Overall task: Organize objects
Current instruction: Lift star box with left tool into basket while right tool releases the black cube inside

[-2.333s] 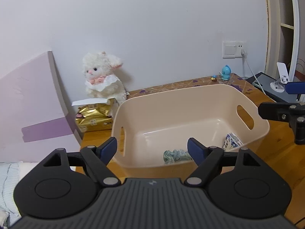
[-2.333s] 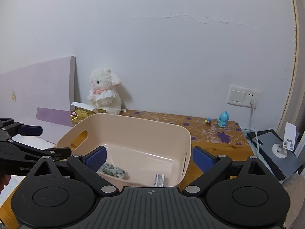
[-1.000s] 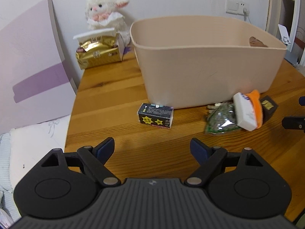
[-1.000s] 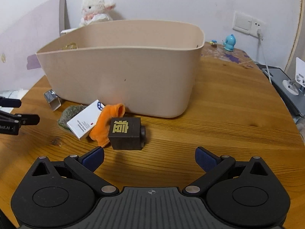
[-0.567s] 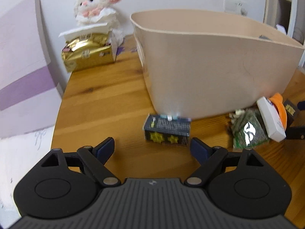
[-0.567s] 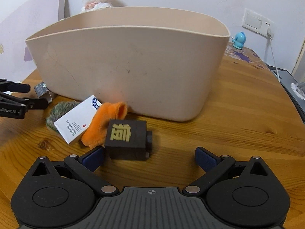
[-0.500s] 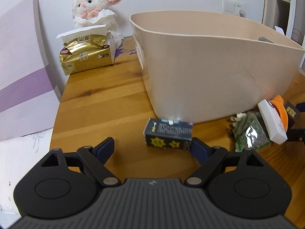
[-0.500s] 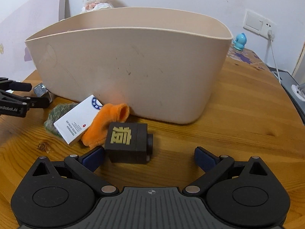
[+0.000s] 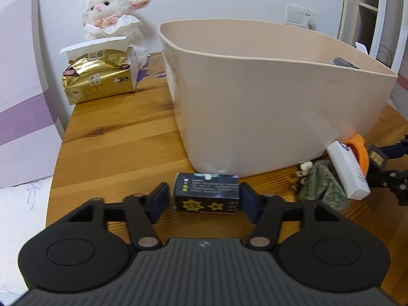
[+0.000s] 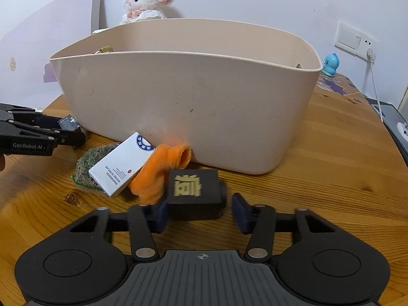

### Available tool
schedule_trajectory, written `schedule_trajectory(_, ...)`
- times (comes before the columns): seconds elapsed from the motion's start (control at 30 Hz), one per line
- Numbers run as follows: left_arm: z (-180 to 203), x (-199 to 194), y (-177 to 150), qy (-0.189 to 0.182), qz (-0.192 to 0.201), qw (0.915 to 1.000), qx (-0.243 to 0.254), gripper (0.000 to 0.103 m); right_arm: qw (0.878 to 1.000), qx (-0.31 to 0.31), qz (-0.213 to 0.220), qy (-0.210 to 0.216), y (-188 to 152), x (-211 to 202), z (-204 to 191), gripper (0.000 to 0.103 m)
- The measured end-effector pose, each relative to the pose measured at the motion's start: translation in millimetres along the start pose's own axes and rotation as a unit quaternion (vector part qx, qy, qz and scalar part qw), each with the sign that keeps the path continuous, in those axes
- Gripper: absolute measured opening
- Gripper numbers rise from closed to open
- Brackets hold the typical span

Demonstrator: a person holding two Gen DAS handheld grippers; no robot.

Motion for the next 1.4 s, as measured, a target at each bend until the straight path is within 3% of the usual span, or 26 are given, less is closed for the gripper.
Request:
schedule_trajectory(0.17, 11, -7, -3, 0.017, 0.0, 0.9995, 0.026, 0.052, 1.0, 0.009, -0.001, 0.004, -9, -9, 8, 0.041)
schedule_trajectory(0.3, 16, -19, -9, 0.012, -0.002, 0.9997, 0.019, 0.052, 1.0, 0.014, 0.004, 0.004, -12, -18, 8, 0.041)
schedule_trajectory(0.73, 34, -86, 3, 0.035, 0.043, 0.9977, 0.039, 0.052, 0.997, 0.002, 0.075, -0.001, 0, -97, 9, 0.041)
schedule_trajectory(1.07, 60, -136, 30, 0.034, 0.088, 0.9942, 0.051, 0.052, 0.988, -0.035, 0.153, -0.013, 48, -151, 5, 0.041)
schedule_trajectory(1.4, 68, -147, 80, 0.043, 0.127, 0.9899, 0.047, 0.052, 0.982, -0.034, 0.186, -0.015, 96, -145, 19, 0.041)
Point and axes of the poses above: each gripper's, at about its wrist camera, not at the fingertips, and x roughly the way its jaws point, z to its right, y to its top, the point moved 10 cm from there along x, roughly the way its jaws point, and after that the axes turned 3 degrees about y, right-handed, at the moved point
